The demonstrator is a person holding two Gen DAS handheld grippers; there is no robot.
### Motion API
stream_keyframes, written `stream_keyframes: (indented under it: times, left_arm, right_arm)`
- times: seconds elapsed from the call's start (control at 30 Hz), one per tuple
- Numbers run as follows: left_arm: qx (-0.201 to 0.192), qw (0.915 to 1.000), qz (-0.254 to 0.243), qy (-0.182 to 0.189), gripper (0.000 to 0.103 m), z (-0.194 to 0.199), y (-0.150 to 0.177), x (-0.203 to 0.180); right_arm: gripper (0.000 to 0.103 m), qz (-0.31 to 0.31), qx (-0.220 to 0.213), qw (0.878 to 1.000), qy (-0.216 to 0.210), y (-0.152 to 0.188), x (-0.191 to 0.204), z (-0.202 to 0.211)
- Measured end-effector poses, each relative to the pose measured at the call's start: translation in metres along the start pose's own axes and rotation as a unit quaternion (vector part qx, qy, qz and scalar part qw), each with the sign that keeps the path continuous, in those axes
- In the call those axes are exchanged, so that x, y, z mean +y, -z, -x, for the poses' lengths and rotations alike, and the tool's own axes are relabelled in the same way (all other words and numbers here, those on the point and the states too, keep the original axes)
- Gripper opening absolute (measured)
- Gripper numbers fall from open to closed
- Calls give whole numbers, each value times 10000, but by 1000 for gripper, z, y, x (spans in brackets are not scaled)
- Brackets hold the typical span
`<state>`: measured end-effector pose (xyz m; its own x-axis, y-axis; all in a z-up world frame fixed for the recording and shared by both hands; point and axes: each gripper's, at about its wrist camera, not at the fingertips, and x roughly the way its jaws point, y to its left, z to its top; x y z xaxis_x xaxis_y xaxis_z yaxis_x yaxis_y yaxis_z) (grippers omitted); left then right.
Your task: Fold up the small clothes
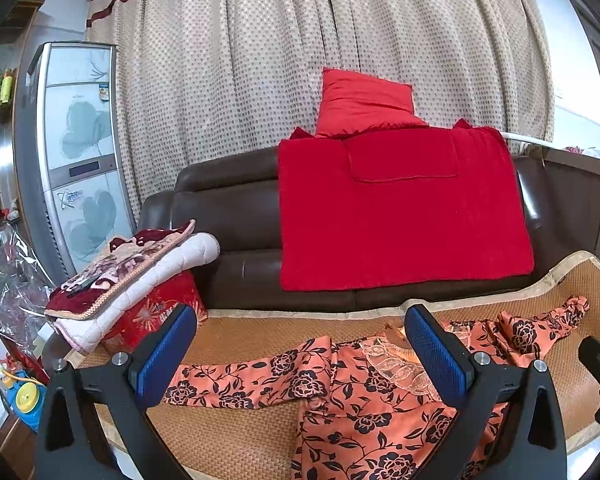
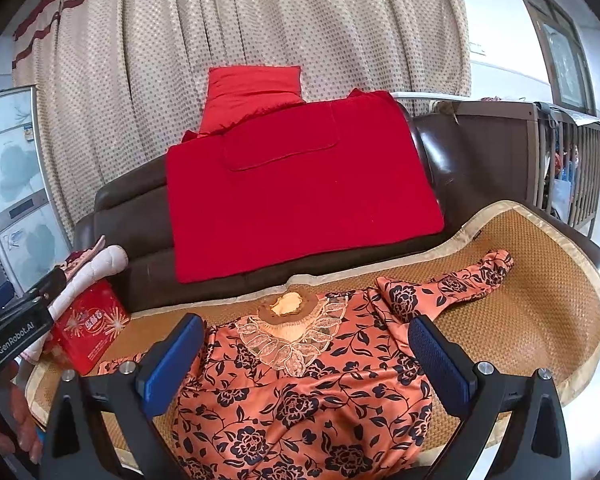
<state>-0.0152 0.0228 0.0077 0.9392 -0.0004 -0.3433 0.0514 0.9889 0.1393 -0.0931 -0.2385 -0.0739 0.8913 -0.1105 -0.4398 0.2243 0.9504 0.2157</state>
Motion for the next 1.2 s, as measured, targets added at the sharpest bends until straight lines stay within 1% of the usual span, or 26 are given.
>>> stream_keyframes:
  times: [0.07, 0.1, 0.2, 0.23, 0.27, 0.33, 0.43, 0.53, 0.57, 0.6, 0.67, 0.7, 0.73, 0.8, 0.83, 0.87, 0.9, 0.93, 0.97, 1.0, 1.03, 1.07, 1.1, 1.13, 1.17, 1.2]
  left_arm:
    - [23, 10000, -19, 9, 103, -4, 1, -2]
    - [48, 10000, -30, 19, 103, -8, 1, -4]
    - [112, 9999, -65, 32, 103, -17, 4, -10]
    - [149, 9998, -90, 44, 103, -23, 4, -12]
    - [172, 9998, -104, 50, 103, -26, 5, -14]
    - [228, 9996, -126, 52, 103, -36, 6, -19]
    - [341, 9993, -159, 76, 103, -54, 8, -26]
    - [463, 9986, -220, 103, 103, -74, 13, -36]
    - [518, 9984, -226, 50, 103, -86, 17, -41]
    - [648, 9975, -272, 93, 103, -101, 23, -48]
    - [991, 9941, -390, 212, 103, -129, 36, -59]
    - [1304, 9896, -465, 383, 103, -155, 50, -70]
    - [1531, 9856, -518, 499, 103, -174, 63, -78]
    - [2039, 9742, -718, 643, 103, -214, 92, -97]
    - [2274, 9676, -802, 745, 103, -231, 107, -106]
    - [2409, 9637, -832, 799, 103, -241, 117, -112]
    - [2562, 9592, -852, 840, 103, -254, 128, -118]
    - [2682, 9551, -886, 895, 103, -266, 141, -125]
    - [2725, 9534, -920, 914, 103, -272, 146, -129]
    - [2774, 9512, -981, 930, 103, -278, 153, -133]
    - [2820, 9488, -1053, 958, 103, -282, 159, -138]
    - [2889, 9454, -1142, 988, 103, -286, 164, -140]
    - [2965, 9414, -1262, 994, 103, -291, 169, -144]
    - [3053, 9367, -1418, 958, 103, -296, 175, -149]
    - [3090, 9341, -1519, 949, 103, -299, 179, -152]
    - [2999, 9373, -1477, 988, 103, -298, 177, -152]
  right_arm:
    - [103, -135, -62, 9999, -43, -2, -3, -3]
    - [103, -89, 4, 10000, 9, -3, -5, -6]
    - [103, -312, 37, 9995, -4, -6, -11, -14]
    - [103, -385, -36, 9993, -25, -7, -14, -18]
    - [103, -315, -104, 9994, 19, -8, -16, -21]
    - [103, -287, -387, 9988, 5, -12, -22, -30]
    - [103, -312, -254, 9991, 121, -14, -31, -45]
    - [103, -521, 143, 9983, 196, -12, -46, -68]
    - [103, -639, 208, 9976, 172, -11, -55, -76]
    - [103, -772, 323, 9964, 154, -9, -64, -84]
    - [103, -1098, 560, 9924, 65, -2, -96, -107]
    - [103, -1289, 676, 9893, 31, 1, -116, -118]
    - [103, -1572, 833, 9840, -82, 7, -143, -133]
    - [103, -2034, 885, 9741, -434, 15, -197, -156]
    - [103, -2389, 921, 9653, -523, 22, -231, -169]
    - [103, -2680, 973, 9573, -479, 27, -257, -179]
    - [102, -3027, 1021, 9466, -428, 34, -285, -189]
    - [99, -3412, 1006, 9338, -388, 39, -314, -199]
    - [97, -3660, 957, 9253, -275, 41, -337, -208]
    - [97, -3721, 899, 9238, -72, 38, -355, -217]
    - [96, -3681, 861, 9258, 74, 35, -365, -224]
    - [92, -3632, 885, 9270, 298, 30, -378, -236]
    - [89, -3660, 951, 9247, 437, 27, -390, -249]
    - [84, -3730, 1020, 9207, 527, 24, -398, -260]
    - [82, -3830, 1047, 9157, 618, 20, -407, -272]
    - [82, -3840, 1039, 9149, 688, 17, -412, -281]
